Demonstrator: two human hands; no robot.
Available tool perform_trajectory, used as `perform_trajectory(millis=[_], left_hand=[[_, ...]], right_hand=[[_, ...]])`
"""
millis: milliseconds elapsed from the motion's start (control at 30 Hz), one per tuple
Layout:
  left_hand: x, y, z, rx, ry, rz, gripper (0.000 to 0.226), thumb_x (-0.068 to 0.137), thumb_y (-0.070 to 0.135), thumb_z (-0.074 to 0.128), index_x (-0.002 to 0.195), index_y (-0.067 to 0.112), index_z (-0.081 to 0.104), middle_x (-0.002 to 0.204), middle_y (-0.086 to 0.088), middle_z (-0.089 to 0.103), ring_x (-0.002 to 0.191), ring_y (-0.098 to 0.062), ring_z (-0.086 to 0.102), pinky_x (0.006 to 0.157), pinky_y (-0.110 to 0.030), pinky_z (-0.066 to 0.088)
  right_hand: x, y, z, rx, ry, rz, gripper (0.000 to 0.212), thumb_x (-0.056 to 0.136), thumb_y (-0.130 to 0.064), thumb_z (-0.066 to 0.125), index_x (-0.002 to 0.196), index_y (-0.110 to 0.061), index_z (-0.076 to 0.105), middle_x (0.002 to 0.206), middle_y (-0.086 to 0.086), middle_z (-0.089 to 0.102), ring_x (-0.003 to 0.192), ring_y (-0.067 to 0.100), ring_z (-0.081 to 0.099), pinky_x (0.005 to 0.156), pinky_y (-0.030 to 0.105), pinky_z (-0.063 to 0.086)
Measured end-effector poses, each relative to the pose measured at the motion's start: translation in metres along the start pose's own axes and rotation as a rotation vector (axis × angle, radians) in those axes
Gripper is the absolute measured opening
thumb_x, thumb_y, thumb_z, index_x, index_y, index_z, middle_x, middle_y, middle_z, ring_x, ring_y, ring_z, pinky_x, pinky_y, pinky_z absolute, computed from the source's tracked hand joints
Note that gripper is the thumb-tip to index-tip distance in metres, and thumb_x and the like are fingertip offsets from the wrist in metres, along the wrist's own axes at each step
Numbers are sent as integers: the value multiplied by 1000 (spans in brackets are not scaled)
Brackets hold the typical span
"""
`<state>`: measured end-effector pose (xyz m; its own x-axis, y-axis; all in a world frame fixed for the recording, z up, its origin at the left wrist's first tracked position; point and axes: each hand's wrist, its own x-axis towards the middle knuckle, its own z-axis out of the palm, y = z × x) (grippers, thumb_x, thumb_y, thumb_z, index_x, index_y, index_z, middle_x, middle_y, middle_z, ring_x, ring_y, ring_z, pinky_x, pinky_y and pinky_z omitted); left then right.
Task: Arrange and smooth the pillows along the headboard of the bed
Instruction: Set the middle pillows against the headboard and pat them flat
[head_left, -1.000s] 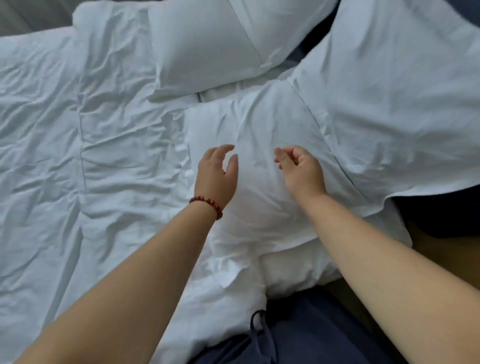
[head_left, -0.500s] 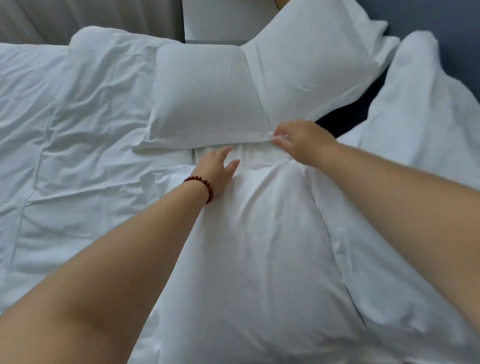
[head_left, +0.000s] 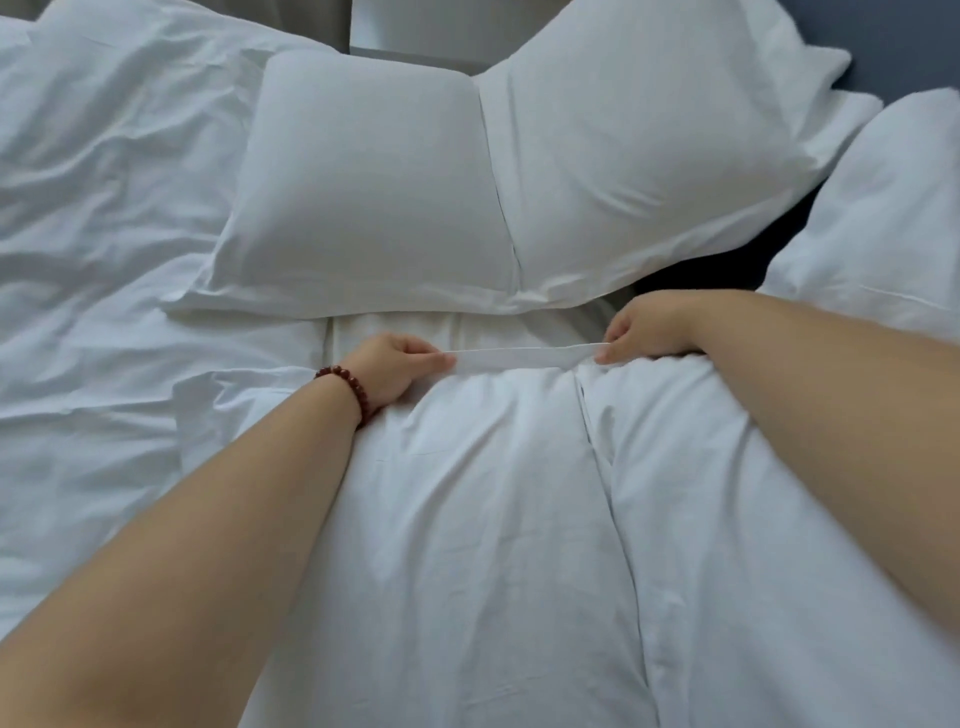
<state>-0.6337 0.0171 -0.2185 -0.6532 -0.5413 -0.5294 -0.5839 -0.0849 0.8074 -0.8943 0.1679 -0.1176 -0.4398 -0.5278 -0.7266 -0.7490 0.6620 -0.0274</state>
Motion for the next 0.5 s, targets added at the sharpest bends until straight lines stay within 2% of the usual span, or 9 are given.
perform_trajectory(millis=[33, 100, 200, 267, 333, 400, 433, 500], left_hand=[[-1, -2, -2, -59, 11, -10, 20, 84, 37, 76, 81, 17, 75, 75, -5, 68, 64, -17, 55, 56, -22, 43], [-1, -3, -2, -81, 43, -28, 20, 84, 38, 76, 81, 18, 75, 72, -4, 68, 60, -14, 56, 52, -20, 44], [1, -1, 3, -27, 100, -41, 21, 85, 39, 75, 77, 20, 73, 50, 5, 59, 40, -8, 48, 41, -15, 37], [1, -1, 4, 37, 138, -9, 20, 87, 38, 72, 77, 21, 73, 49, 5, 57, 41, -10, 47, 47, -20, 38], [-3, 2, 2, 107, 194, 57, 16, 92, 36, 66, 87, 23, 73, 68, 3, 67, 60, -14, 59, 64, -26, 47], [-19, 12, 0, 168, 240, 134, 22, 97, 35, 58, 107, 21, 72, 101, 1, 73, 93, -16, 66, 88, -30, 50], [-32, 20, 1, 194, 242, 162, 27, 99, 35, 55, 115, 19, 70, 113, 0, 71, 106, -16, 64, 96, -29, 47], [-62, 29, 7, 299, 217, 197, 32, 101, 35, 51, 122, 19, 68, 125, -1, 67, 118, -19, 60, 100, -28, 42]], right_hand=[[2, 3, 0, 54, 59, 2, 27, 82, -52, 71, 87, -26, 74, 74, -7, 68, 61, 12, 57, 63, 25, 45], [3, 8, -1, 176, 152, 20, 28, 82, -47, 74, 78, -19, 73, 60, -3, 60, 50, 14, 49, 53, 24, 39], [2, 9, -1, 174, 227, 77, 38, 83, -48, 73, 65, -15, 64, 58, 1, 54, 53, 17, 47, 53, 28, 35], [1, 4, 1, 99, 293, 98, 42, 84, -48, 71, 62, -14, 59, 57, 2, 54, 56, 19, 49, 53, 29, 34], [-2, -2, 1, 102, 375, 82, 40, 86, -48, 69, 65, -15, 58, 61, 3, 57, 58, 22, 54, 54, 29, 37], [-8, -13, 1, 125, 445, 19, 36, 88, -49, 65, 68, -20, 56, 70, 2, 59, 70, 24, 57, 61, 31, 42], [-11, -19, 2, 102, 460, -17, 32, 89, -50, 63, 73, -23, 57, 78, 0, 61, 79, 23, 58, 69, 33, 46], [-22, -33, 8, 18, 453, -73, 25, 89, -53, 60, 93, -28, 63, 99, -1, 65, 98, 24, 60, 86, 37, 49]])
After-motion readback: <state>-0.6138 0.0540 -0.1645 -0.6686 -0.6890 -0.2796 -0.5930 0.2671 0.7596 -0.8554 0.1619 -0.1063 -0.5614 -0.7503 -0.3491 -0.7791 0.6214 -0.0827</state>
